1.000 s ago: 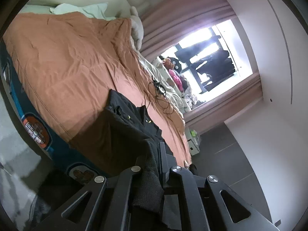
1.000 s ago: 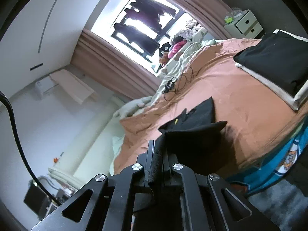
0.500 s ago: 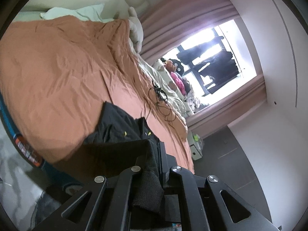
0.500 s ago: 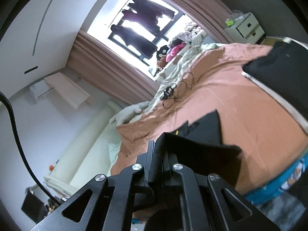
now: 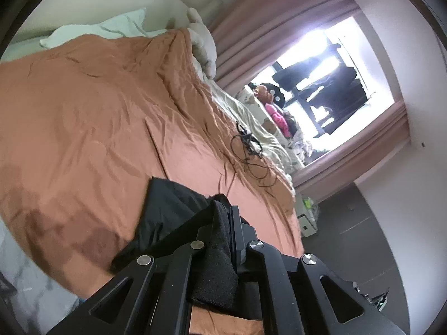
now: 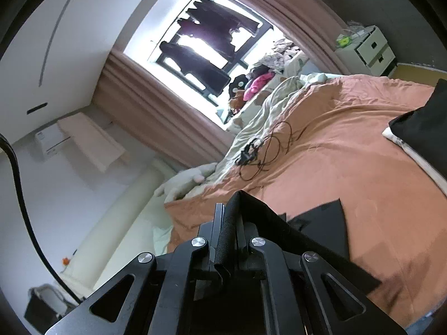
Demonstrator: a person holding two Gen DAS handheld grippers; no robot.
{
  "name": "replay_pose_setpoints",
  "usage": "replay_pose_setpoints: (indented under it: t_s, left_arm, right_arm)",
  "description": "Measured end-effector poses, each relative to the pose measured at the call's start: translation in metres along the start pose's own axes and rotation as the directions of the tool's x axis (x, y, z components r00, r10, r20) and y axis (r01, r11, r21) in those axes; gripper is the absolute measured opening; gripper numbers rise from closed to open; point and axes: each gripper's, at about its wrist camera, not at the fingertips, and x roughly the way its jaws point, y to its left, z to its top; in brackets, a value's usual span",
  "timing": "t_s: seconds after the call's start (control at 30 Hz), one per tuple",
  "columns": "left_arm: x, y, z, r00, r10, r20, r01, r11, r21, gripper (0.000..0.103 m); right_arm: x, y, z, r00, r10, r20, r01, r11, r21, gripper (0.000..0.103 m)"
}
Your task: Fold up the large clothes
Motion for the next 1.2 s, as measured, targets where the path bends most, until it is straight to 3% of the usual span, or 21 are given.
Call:
replay_pose_setpoints:
  t_s: [0.47, 0.7, 1.03, 1.07, 1.13, 1.17, 1.2]
  left_arm:
    - [0.141, 0.013, 0.046, 0.986, 0.124, -0.108, -0.118, 0.991, 0.055, 0.004]
    - [0.212, 0.043, 0.054, 0.961, 0.209, -0.178, -0.202, 0.978, 0.060, 0.004]
    - [0.272, 0.070, 0.046, 0.928, 0.277, -0.250, -0.261, 0.961, 0.095, 0.007]
    - [0.277, 0.071, 0.045, 0.926, 0.272, -0.261, -0.256, 0.962, 0.097, 0.011]
    - [0.284, 0.071, 0.046, 0.926, 0.252, -0.283, -0.234, 0.968, 0.096, 0.030]
    - [0.286, 0.070, 0.048, 0.926, 0.251, -0.282, -0.233, 0.968, 0.095, 0.055]
    - [0.285, 0.070, 0.051, 0.929, 0.254, -0.268, -0.237, 0.967, 0.093, 0.079]
  right_arm:
    - [0.116, -0.054, 0.025, 0.987, -0.127, -0.102, 0.131, 0.991, 0.038, 0.005]
    - [0.161, -0.089, 0.014, 0.966, -0.198, -0.165, 0.206, 0.978, 0.033, 0.005]
    - [0.196, -0.131, -0.002, 0.932, -0.293, -0.215, 0.306, 0.951, 0.031, 0.006]
    - [0.198, -0.133, -0.004, 0.930, -0.298, -0.216, 0.312, 0.950, 0.031, 0.006]
    - [0.202, -0.138, -0.004, 0.922, -0.315, -0.227, 0.330, 0.943, 0.032, 0.006]
    - [0.203, -0.140, -0.004, 0.918, -0.322, -0.231, 0.338, 0.941, 0.032, 0.011]
    - [0.203, -0.141, -0.003, 0.914, -0.334, -0.229, 0.349, 0.937, 0.028, 0.027]
